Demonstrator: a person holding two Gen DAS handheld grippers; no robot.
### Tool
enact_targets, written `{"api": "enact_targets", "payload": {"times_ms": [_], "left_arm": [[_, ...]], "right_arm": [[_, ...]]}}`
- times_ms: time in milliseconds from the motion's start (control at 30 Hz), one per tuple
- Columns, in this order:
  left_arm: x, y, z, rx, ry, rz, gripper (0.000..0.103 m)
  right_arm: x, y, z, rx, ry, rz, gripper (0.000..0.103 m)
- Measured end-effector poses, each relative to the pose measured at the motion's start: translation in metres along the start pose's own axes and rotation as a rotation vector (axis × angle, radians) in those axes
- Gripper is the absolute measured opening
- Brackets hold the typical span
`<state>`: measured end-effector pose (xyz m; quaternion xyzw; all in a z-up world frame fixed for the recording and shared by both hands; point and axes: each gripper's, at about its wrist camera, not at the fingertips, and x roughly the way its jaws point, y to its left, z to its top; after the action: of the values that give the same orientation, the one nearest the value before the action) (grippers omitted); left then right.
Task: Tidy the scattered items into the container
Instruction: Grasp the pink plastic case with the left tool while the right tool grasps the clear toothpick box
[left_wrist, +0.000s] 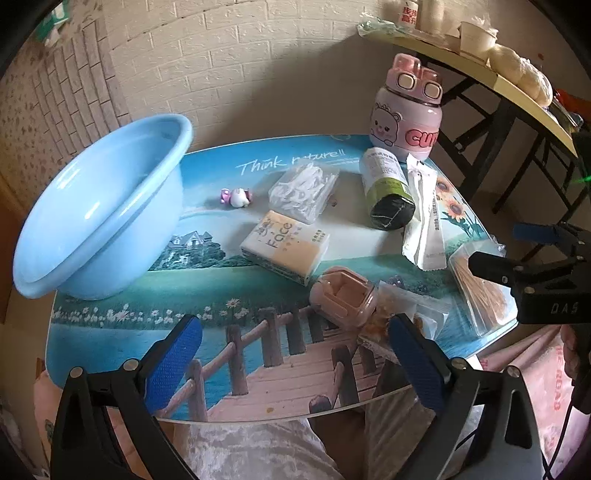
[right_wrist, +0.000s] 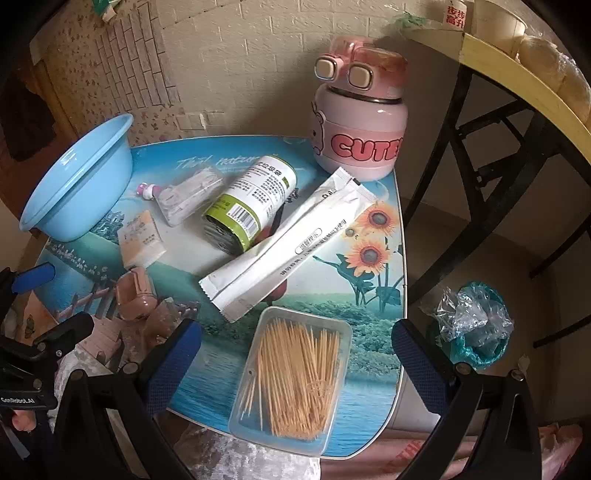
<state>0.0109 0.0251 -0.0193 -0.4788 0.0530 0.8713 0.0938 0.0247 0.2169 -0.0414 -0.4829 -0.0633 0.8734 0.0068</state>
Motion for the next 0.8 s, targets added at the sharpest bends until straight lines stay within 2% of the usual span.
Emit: {"api": "enact_targets", "payload": {"times_ms": [167,467,600,800], "left_arm": [[0.013,0.002,-0.002,0.001,0.036,-0.007,0.091],[0.024,0.0,-0.001,0.043,0.041,-0.062,0.089],[0.033,-0.004,0.002,0.078,0.056,-0.076,0.076],[0.036,-0.008,0.002,0.102,0.051,-0.099,0.073]], "right_arm": [[0.004,-0.006,-0.002,0.018,0.012,-0.009,0.103],[0.008,-0.01,-0.011,0.044,0.045,-0.023,0.103],[0.011,-0.005,-0.016,0.037,0.06,-0.031,0.103],[0.017,0.001,-0.019,0.037,0.071,-0.028,0.103]]}}
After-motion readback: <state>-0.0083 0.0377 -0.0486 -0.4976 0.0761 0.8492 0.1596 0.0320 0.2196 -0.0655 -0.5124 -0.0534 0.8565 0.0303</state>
